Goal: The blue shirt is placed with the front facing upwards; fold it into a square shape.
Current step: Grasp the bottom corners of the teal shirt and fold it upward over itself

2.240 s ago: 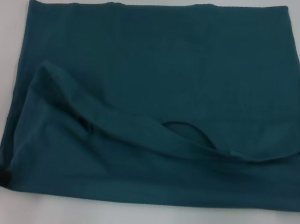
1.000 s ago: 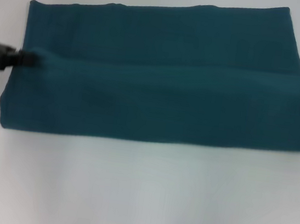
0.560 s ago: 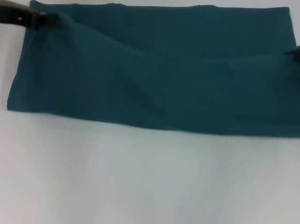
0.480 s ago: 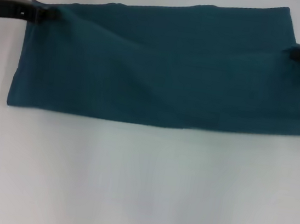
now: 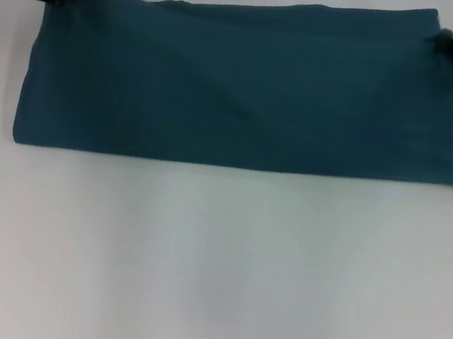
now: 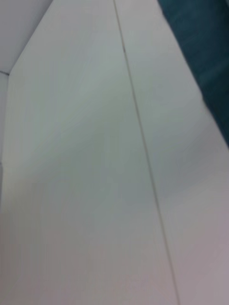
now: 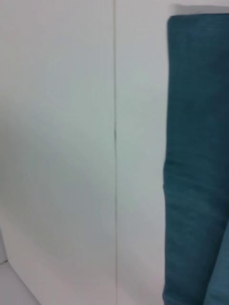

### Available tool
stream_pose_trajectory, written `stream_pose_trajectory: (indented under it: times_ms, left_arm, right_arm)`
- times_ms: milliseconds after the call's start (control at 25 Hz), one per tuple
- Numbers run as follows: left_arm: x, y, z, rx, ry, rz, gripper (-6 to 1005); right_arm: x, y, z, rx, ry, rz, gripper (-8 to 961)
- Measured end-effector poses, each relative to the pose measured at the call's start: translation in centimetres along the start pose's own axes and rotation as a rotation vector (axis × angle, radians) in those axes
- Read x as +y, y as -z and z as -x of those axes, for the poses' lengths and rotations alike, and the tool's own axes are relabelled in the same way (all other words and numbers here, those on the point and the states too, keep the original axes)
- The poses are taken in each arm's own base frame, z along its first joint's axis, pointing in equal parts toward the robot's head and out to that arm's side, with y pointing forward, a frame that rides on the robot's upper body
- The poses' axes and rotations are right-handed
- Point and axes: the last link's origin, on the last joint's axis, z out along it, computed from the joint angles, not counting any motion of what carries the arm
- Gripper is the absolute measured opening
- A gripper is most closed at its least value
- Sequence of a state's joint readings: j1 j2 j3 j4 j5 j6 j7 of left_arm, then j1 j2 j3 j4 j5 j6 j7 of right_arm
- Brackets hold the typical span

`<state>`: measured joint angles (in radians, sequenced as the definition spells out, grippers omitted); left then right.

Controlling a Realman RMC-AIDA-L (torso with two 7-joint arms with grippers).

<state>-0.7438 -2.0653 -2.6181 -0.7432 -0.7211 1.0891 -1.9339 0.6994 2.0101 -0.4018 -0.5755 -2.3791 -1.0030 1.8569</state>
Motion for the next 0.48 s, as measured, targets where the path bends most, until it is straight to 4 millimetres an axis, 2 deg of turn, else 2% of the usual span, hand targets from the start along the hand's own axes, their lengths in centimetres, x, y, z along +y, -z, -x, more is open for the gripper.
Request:
stream_pose_trajectory:
  times_ms: [480]
  left_arm:
    - [0.0,-1.4,-1.5,0.034,-0.046,-0.092,0]
  right_arm:
    - [0.6,-1.4,2.4,-0.051,0.021,-0.053,41]
